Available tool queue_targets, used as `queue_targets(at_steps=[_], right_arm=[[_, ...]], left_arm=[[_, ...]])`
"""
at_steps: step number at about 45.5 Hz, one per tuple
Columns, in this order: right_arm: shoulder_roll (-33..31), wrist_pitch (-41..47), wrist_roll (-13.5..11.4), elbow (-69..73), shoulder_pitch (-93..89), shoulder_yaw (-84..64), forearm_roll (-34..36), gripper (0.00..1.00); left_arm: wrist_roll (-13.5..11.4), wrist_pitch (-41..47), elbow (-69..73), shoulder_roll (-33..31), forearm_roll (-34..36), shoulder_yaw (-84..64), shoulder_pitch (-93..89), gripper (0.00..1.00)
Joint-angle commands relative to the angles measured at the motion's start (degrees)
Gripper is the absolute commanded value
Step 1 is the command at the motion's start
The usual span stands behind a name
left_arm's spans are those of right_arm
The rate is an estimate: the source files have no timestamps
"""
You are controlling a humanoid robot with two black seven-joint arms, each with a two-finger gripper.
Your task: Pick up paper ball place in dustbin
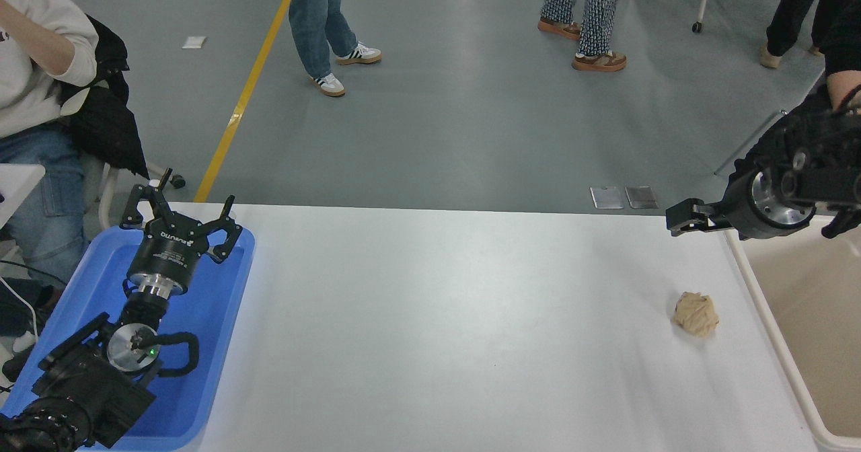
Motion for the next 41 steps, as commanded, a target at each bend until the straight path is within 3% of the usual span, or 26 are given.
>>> queue_targets(at_steps=[1, 16, 41], right_arm=[[1.7, -10.1, 0.0, -9.1, -14.0, 3.9, 0.5, 1.00], [2.7, -12.9, 0.0, -16.9, -27.4, 9.1, 0.7, 1.00], [2.7, -12.9, 0.5, -17.1, -31.0, 10.6, -0.1, 1.00]], left_arm=[[0.1, 0.0, 0.0, 0.0, 0.0, 0.0, 0.0, 1.00], [0.0, 0.0, 0.0, 0.0, 0.0, 0.0, 0.0, 1.00], [0.1, 0.0, 0.0, 0.0, 0.0, 0.0, 0.0, 1.00]])
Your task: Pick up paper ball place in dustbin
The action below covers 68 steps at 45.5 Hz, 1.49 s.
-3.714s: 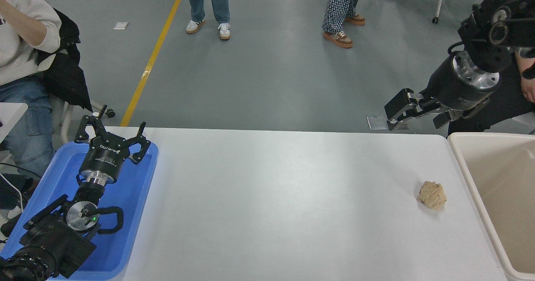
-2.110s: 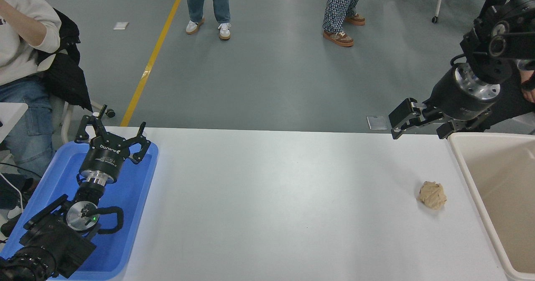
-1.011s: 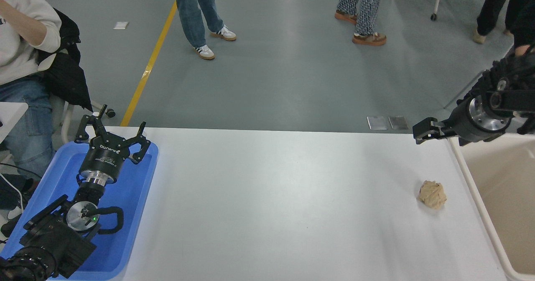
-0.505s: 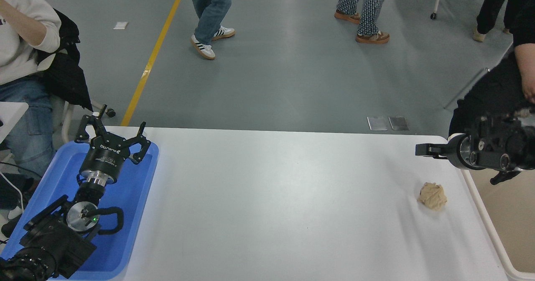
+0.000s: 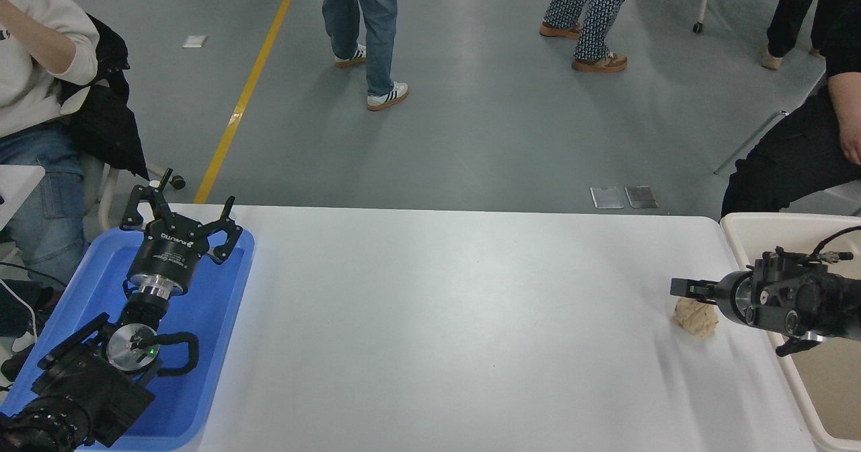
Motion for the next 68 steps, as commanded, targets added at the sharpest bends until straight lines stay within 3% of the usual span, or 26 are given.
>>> queue_targets(at_steps=[1, 11, 20, 22, 26, 30, 33, 35, 44, 54, 68], right_arm=[[0.0, -0.2, 0.2, -0.4, -2.4, 0.8, -0.7, 1.00], [0.2, -1.0, 0.3, -2.9, -4.2, 0.9, -0.8, 1.00], [1.2, -3.7, 0.7, -4.4, -5.3, 0.8, -0.9, 0.84], [1.3, -3.8, 1.3, -4.3, -5.3, 0.8, -0.9, 0.75], [1.3, -4.2, 2.0, -4.1, -5.6, 0.8, -1.3, 0.45], [1.4, -5.2, 2.2, -3.9, -6.1, 0.8, -3.7, 0.31], [1.8, -5.8, 2.2, -3.5, -6.1, 0.8, -5.0, 0.09], [2.1, -5.9, 2.1, -3.5, -6.1, 0.8, -5.1, 0.00], [0.7, -5.6, 2.1, -2.5, -4.0, -0.2, -5.2, 0.00], [-8.2, -1.8, 2.3, 9.7, 11.0, -5.4, -7.4, 0.00], [-15.7, 16.0, 2.2, 28.3, 43.6, -11.8, -11.9, 0.00]], left_arm=[[0.0, 0.0, 0.0, 0.0, 0.0, 0.0, 0.0, 1.00], [0.0, 0.0, 0.0, 0.0, -0.1, 0.0, 0.0, 1.00], [0.0, 0.0, 0.0, 0.0, 0.0, 0.0, 0.0, 1.00], [0.0, 0.0, 0.0, 0.0, 0.0, 0.0, 0.0, 1.00], [0.0, 0.0, 0.0, 0.0, 0.0, 0.0, 0.0, 1.00], [0.0, 0.0, 0.0, 0.0, 0.0, 0.0, 0.0, 1.00], [0.0, 0.0, 0.0, 0.0, 0.0, 0.0, 0.0, 1.00], [0.0, 0.0, 0.0, 0.0, 0.0, 0.0, 0.0, 1.00], [0.1, 0.0, -0.1, 0.0, 0.0, 0.0, -0.1, 1.00], [0.1, 0.0, 0.0, 0.0, 0.0, 0.0, -0.1, 1.00], [0.1, 0.0, 0.0, 0.0, 0.0, 0.0, -0.1, 1.00]])
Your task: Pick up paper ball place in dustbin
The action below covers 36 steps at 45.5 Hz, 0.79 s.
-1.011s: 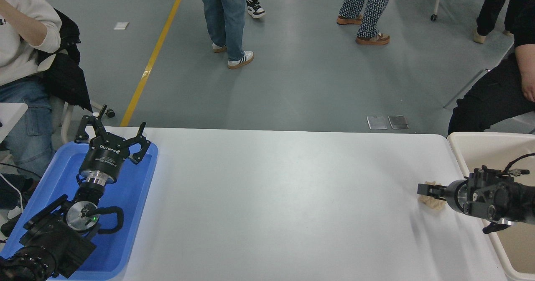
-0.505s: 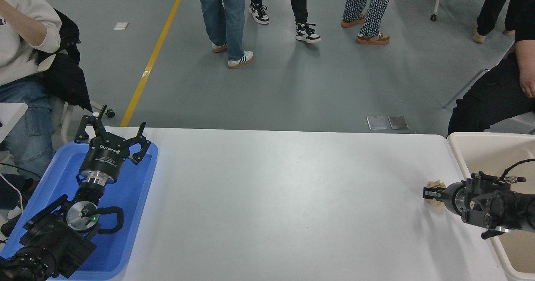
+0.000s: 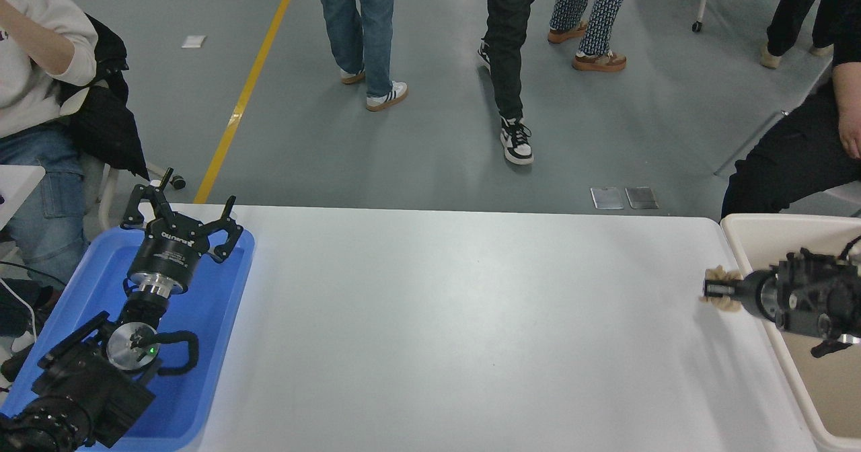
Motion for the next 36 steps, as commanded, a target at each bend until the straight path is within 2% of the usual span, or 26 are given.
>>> queue_targets(at_steps=[1, 8, 16, 29, 36], right_arm=[[-5.6, 13.8, 0.0, 11.4, 22.9, -3.9, -3.3, 0.00], [-6.1, 25.8, 0.1, 11.9, 33.3, -4.2, -3.4, 0.00], [-6.1, 31.3, 0.0, 11.9, 39.0, -4.3, -4.1, 0.00], [-6.1, 32.0, 0.0, 11.9, 39.6, -4.3, -4.4, 0.00], [-6.4, 27.9, -0.4, 6.5, 32.8, -4.4, -5.1, 0.00]], left_arm=[[0.0, 0.0, 0.0, 0.0, 0.0, 0.0, 0.0, 1.00], [-0.1, 0.0, 0.0, 0.0, 0.0, 0.0, 0.1, 1.00], [-0.1, 0.0, 0.0, 0.0, 0.0, 0.0, 0.1, 1.00], [0.0, 0.0, 0.0, 0.0, 0.0, 0.0, 0.1, 1.00], [-0.1, 0.0, 0.0, 0.0, 0.0, 0.0, 0.1, 1.00]])
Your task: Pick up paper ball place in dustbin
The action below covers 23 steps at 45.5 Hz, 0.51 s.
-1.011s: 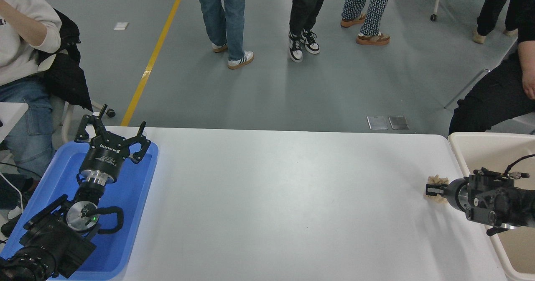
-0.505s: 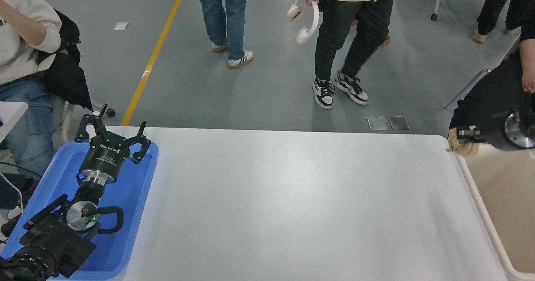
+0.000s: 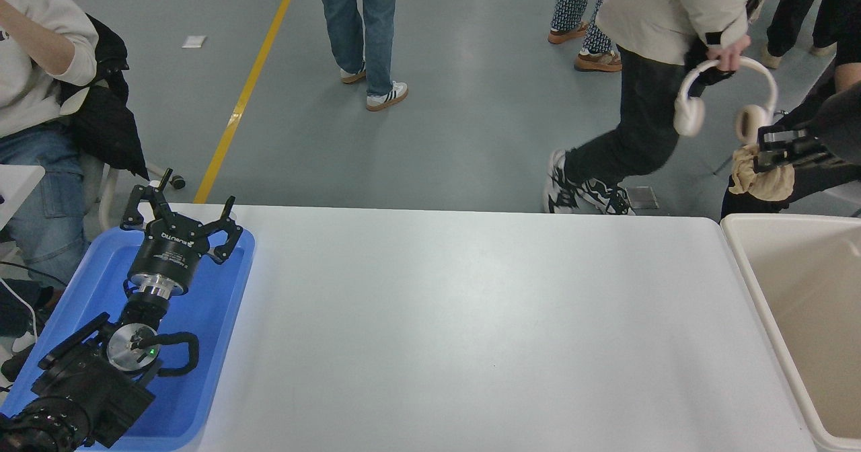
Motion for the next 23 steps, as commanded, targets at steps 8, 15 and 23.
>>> queue_targets(at_steps=[8, 15, 23], right_arm=[[-1.4, -9.9, -0.7, -19.3, -20.1, 0.0, 0.1, 0.00], [-1.3, -14.8, -0.7, -35.8, -37.0, 1.9, 2.1, 0.00], [-0.4, -18.9, -0.9, -49.7, -55.4, 6.3, 13.8, 0.00]], left_arm=[[-0.1, 0.0, 0.0, 0.0, 0.0, 0.0, 0.0, 1.00], [0.0, 0.0, -0.1, 0.0, 0.0, 0.0, 0.0, 1.00], [0.0, 0.0, 0.0, 0.0, 0.0, 0.0, 0.0, 1.00]])
